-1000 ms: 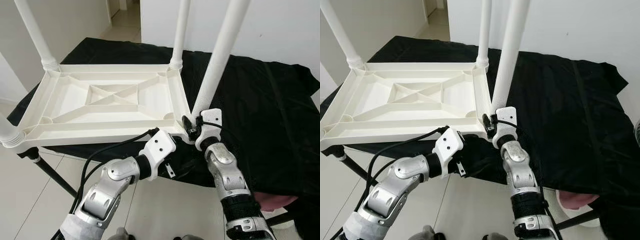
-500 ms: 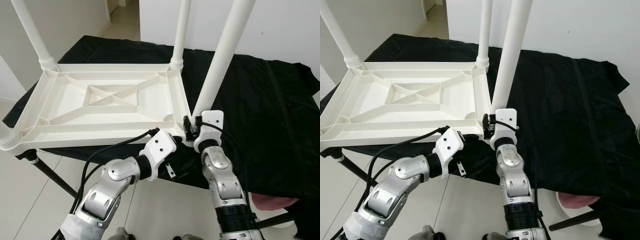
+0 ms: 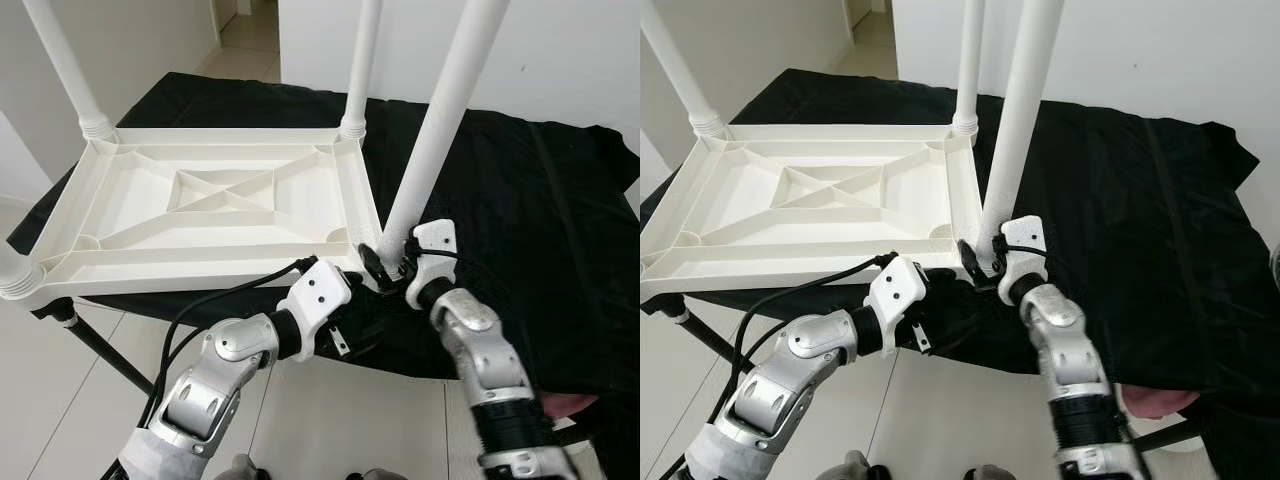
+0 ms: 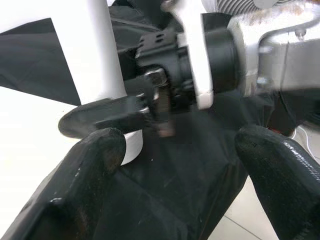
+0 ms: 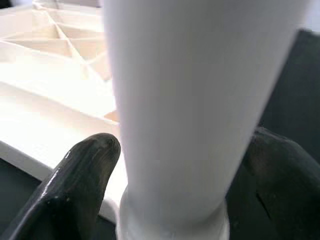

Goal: Building children table

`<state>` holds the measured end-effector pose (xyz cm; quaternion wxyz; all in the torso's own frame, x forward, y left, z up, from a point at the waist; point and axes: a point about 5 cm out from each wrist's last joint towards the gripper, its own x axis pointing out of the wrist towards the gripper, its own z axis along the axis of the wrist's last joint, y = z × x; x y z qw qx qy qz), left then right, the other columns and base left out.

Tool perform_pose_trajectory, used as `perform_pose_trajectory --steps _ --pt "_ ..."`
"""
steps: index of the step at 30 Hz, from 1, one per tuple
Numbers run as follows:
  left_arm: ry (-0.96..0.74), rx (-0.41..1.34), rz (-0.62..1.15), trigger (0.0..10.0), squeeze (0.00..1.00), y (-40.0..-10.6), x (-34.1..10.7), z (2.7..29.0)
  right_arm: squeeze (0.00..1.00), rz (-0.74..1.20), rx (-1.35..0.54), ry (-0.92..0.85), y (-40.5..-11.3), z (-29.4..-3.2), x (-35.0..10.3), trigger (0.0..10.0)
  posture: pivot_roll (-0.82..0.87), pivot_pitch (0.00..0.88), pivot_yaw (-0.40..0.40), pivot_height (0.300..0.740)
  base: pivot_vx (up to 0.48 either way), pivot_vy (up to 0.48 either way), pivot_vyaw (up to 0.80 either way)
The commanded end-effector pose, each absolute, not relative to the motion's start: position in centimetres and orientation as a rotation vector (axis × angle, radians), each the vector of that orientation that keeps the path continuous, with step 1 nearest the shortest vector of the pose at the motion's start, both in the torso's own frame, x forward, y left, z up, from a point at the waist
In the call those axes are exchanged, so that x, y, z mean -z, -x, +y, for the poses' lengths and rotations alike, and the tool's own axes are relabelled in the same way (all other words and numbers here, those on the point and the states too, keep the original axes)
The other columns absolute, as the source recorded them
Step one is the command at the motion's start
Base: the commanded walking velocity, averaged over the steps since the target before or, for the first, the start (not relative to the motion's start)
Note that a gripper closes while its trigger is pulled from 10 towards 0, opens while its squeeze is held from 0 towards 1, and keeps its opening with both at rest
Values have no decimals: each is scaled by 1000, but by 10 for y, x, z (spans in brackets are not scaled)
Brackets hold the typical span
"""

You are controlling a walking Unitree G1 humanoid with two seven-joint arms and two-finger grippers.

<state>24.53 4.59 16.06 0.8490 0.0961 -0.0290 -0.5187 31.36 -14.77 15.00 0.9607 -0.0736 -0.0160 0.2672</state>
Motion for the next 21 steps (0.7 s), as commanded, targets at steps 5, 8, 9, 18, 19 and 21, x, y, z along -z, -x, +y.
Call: perform_pose_trajectory --steps 5,8,9,18,19,21 --pt "-206 1041 -65 10000 0 -249 -162 49 0 -56 -699 217 -324 -146 -154 10000 -56 31 -9 740 0 0 0" --pt "-208 1039 -69 10000 0 -251 -163 49 0 -56 -758 231 -331 -145 -157 10000 -53 34 -6 740 0 0 0" --pt "-208 1038 -71 10000 0 -251 -164 48 0 -44 -789 247 -334 -144 -156 10000 -50 35 -4 740 0 0 0" --pt "-209 1025 -75 10000 0 -251 -165 50 0 24 -868 302 -345 -151 -146 0 -36 40 -9 740 0 0 0" --pt "-209 1025 -75 10000 0 -251 -165 50 0 24 -868 302 -345 -151 -146 0 -36 40 -9 740 0 0 0" --pt "-209 1024 -75 10000 0 -251 -165 50 0 27 -875 299 -345 -152 -145 0 -36 40 -9 740 0 0 0"
